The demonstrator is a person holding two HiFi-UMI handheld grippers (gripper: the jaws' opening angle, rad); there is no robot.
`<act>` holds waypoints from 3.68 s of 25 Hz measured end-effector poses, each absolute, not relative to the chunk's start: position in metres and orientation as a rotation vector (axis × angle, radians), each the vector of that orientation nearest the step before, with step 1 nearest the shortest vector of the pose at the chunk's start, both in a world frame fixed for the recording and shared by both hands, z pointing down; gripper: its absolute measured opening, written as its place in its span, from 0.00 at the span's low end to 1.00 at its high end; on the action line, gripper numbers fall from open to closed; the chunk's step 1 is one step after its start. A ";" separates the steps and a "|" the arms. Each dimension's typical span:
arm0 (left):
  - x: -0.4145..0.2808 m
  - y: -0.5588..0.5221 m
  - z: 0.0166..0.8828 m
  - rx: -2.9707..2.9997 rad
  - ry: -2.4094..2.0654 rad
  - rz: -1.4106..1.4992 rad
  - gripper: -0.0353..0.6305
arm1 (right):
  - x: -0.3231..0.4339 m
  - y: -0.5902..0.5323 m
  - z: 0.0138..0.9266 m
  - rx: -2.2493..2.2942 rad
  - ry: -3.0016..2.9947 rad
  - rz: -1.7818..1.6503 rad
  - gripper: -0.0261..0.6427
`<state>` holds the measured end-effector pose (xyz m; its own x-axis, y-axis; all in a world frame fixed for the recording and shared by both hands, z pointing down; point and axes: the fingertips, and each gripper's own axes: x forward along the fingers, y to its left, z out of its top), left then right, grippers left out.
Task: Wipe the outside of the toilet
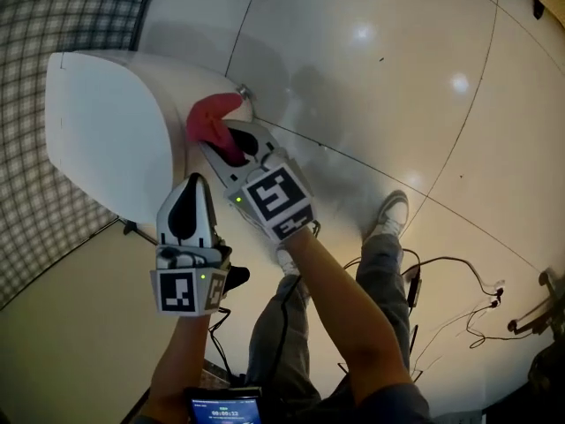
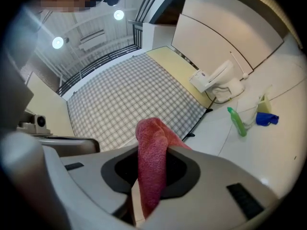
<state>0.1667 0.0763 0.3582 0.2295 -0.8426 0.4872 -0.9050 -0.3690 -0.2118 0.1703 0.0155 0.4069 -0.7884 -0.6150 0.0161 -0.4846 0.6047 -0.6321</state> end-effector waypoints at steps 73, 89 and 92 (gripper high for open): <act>0.066 0.169 0.575 2.344 -1.441 0.880 0.07 | 0.058 0.161 0.641 -1.025 2.690 -1.136 0.17; 0.140 0.086 0.650 2.423 -1.315 0.942 0.07 | 0.108 0.029 0.724 -1.079 2.484 -1.234 0.17; 0.129 0.096 0.651 2.420 -1.331 0.934 0.07 | 0.095 0.049 0.728 -1.043 2.492 -1.260 0.17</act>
